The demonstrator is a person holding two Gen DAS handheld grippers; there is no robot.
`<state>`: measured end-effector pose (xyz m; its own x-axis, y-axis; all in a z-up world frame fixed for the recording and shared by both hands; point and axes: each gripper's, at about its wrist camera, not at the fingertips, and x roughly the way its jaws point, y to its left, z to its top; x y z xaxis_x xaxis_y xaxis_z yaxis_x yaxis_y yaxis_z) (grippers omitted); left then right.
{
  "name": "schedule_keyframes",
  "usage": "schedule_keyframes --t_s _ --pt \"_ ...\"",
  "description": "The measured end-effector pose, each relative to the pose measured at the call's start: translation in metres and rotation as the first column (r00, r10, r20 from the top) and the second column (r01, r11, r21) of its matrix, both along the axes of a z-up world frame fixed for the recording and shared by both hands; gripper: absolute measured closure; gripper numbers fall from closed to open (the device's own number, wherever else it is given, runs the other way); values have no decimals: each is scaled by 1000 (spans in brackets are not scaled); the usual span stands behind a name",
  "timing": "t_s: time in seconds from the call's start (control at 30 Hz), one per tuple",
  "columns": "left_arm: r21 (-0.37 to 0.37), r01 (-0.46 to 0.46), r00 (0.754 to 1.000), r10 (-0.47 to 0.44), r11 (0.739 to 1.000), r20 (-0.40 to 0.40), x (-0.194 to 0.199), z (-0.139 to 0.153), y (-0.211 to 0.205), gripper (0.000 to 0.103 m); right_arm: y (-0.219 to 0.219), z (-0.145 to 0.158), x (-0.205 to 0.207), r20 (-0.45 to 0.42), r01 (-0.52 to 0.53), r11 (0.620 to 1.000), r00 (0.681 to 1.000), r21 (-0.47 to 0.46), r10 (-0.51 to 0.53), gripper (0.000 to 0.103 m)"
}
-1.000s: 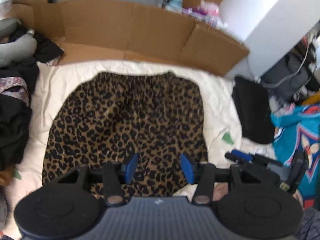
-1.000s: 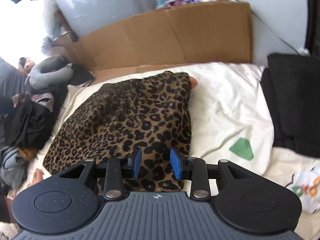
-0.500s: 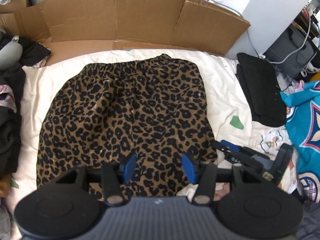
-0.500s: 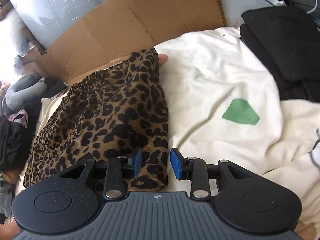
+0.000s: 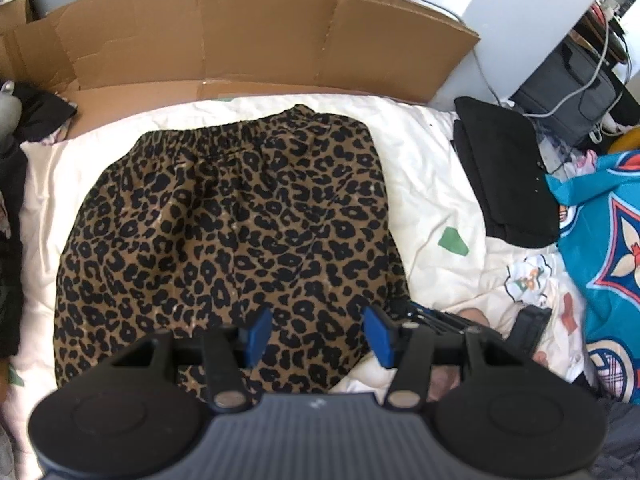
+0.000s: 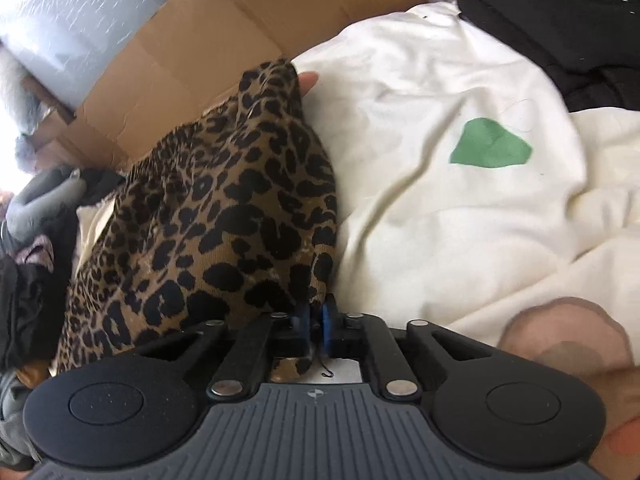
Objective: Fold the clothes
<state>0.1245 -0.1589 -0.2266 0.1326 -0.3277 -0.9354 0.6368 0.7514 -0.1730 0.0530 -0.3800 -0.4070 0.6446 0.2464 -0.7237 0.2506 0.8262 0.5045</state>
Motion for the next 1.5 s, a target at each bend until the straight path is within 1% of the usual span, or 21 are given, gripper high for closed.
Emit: schedule_keyframes --t_s 0.17,0.23,0.37,0.47,0.57,0.77,0.87,1.07,1.13,1.2,1.3,1.4,1.43,1.47,1.5 --pt "1 31 999 -31 1000 28 -6 3 0 48 -4 22 -8 -7 87 995 996 47 -87 102" --pt "6 33 999 -33 999 31 -8 2 2 48 -5 36 -9 -2 102 994 995 47 -102 103" --pt "4 22 1000 -22 1000 11 -9 -1 8 48 -13 65 -12 9 116 993 993 34 -116 103" --pt "-6 17 1000 -17 1000 17 -10 1 12 48 -24 82 -14 2 154 986 988 62 -154 103" --pt "-17 15 1000 -15 1000 24 -10 5 16 48 -34 98 -12 -5 172 983 985 69 -172 103" --pt "-38 8 1000 -7 999 24 -8 9 23 48 -45 127 -3 -12 141 988 990 60 -140 103" --pt "-46 11 1000 -10 999 28 -6 10 25 48 -49 141 2 -19 124 992 992 34 -124 103" --pt "-56 21 999 -19 998 36 -8 13 27 48 -54 162 19 -67 75 996 995 -57 -79 103" --pt "-52 28 999 -26 998 37 -10 11 28 48 -54 163 25 -88 66 996 994 -60 -71 102" --pt "-33 36 999 -35 999 34 -12 5 28 48 -53 161 30 -86 38 999 996 -25 -40 101" --pt "0 49 998 -49 999 29 -14 -4 27 48 -48 152 33 -89 5 1000 996 -27 -8 100" --pt "33 61 998 -62 998 13 -14 -13 25 48 -48 136 30 -96 1 999 995 53 4 98" --pt "40 66 998 -66 997 9 -15 -15 24 48 -47 130 28 -92 -6 997 996 79 13 97" --pt "45 69 998 -69 997 6 -15 -17 24 48 -47 125 26 -87 -13 994 996 106 22 90" --pt "51 71 997 -72 996 4 -15 -18 24 48 -45 120 25 -85 -19 993 996 117 29 87"
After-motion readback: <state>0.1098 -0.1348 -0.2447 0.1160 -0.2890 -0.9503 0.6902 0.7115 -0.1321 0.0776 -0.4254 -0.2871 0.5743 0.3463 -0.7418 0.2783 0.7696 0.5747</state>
